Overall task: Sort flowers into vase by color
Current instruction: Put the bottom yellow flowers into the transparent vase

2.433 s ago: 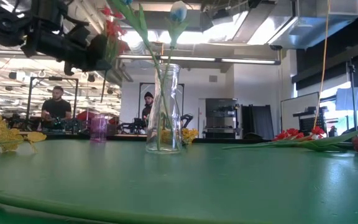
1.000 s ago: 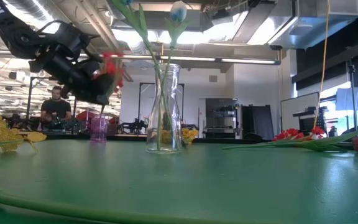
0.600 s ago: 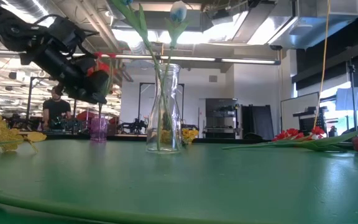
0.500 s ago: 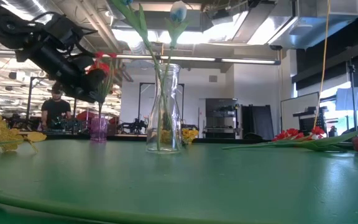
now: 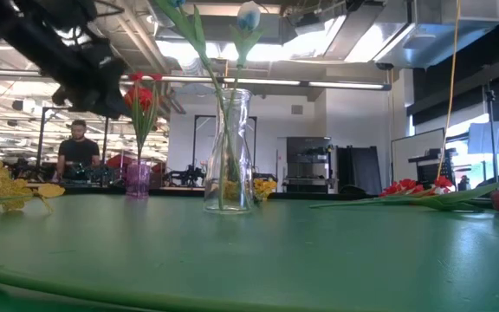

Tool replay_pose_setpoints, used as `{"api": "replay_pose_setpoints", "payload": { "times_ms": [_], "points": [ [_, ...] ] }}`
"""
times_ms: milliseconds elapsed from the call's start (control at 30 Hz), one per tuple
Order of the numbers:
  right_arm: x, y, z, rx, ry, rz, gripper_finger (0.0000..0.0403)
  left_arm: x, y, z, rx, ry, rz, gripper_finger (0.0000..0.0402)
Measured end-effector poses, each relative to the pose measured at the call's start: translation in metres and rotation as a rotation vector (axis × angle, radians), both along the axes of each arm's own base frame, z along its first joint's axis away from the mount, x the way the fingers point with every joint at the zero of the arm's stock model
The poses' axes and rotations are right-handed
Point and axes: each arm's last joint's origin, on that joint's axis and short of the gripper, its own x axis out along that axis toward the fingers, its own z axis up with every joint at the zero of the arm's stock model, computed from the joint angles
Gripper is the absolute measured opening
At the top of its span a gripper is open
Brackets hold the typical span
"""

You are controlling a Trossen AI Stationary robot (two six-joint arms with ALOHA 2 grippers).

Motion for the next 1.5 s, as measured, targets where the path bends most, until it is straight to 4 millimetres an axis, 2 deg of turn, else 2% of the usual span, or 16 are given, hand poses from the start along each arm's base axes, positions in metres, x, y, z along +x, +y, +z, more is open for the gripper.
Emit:
{"api": "replay_pose_setpoints", "payload": {
  "times_ms": [133,267,467,700,900,1033,1233,1367,1500],
  "points": [
    [0.0,0.0,0.0,-0.008,-0.001,0.001,0.025,0.005,-0.018,0.014,-0.102,-0.035,-0.097,0.02],
    [0.0,0.0,-0.001,-0.013,0.009,0.001,0.025,0.013,-0.04,0.017,-0.187,-0.065,-0.222,0.02],
    [0.0,0.0,-0.004,-0.021,0.04,0.001,0.025,0.018,-0.076,0.011,-0.413,-0.113,-0.412,0.02],
    [0.0,0.0,-0.005,-0.022,0.05,0.001,0.025,0.01,-0.12,0.004,-0.685,-0.121,-0.505,0.0198],
    [0.0,0.0,-0.005,-0.015,0.05,0.0,0.025,0.0,-0.152,-0.002,-0.917,-0.071,-0.496,0.0183],
    [0.0,0.0,-0.005,-0.014,0.048,0.0,0.025,-0.004,-0.171,0.0,-1.028,0.029,-0.419,0.0172],
    [0.0,0.0,-0.004,-0.021,0.042,0.001,0.025,-0.002,-0.203,0.01,-1.055,0.152,-0.3,0.0166],
    [-0.001,0.0,-0.005,-0.035,0.05,0.002,0.025,0.004,-0.227,-0.001,-1.069,0.222,-0.2,0.0166],
    [-0.001,0.0,-0.005,-0.038,0.05,0.002,0.025,0.009,-0.246,-0.026,-1.037,0.269,-0.123,0.0166]
  ]
}}
